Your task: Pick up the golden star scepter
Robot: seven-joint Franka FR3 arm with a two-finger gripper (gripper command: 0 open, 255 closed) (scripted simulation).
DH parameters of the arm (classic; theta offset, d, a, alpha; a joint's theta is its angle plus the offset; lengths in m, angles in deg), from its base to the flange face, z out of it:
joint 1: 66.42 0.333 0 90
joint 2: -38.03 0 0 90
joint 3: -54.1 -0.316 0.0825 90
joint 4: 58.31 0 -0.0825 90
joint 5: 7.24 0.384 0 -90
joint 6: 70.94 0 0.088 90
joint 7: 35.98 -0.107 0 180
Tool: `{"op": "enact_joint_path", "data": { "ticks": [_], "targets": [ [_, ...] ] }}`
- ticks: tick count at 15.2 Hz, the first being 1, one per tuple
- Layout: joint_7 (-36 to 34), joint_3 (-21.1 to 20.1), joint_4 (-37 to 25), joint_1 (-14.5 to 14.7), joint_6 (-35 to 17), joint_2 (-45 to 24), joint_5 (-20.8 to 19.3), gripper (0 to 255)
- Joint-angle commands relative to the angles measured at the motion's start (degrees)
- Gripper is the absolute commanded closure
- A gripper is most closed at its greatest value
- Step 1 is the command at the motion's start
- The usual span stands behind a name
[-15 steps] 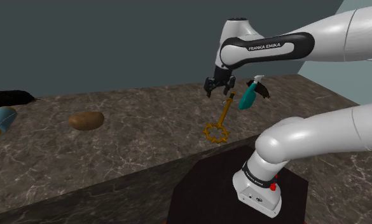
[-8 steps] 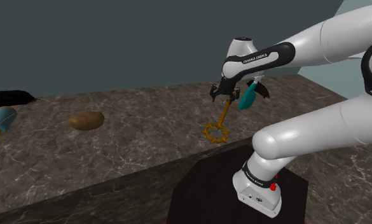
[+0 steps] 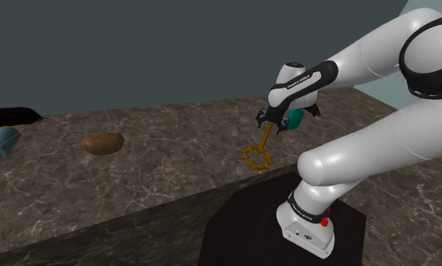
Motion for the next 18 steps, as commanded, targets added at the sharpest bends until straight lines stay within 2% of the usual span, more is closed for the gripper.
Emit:
{"op": "enact_joint_path", "data": {
  "ticks": [1, 6, 7, 16, 18],
  "targets": [
    [-0.7, -0.2, 0.7, -0.2, -2.5, -1.7, -0.3, 0],
    [-1.3, -0.3, 1.5, -0.6, -6.5, -4.9, -0.9, 0],
    [-1.3, -0.3, 1.6, -0.6, -6.4, -4.7, -0.9, 255],
    [-1.3, -0.3, 1.5, -0.6, -6.5, -4.9, -0.9, 255],
    [-1.0, -0.2, 1.1, -0.4, -4.3, -3.1, -0.5, 255]
  ]
}}
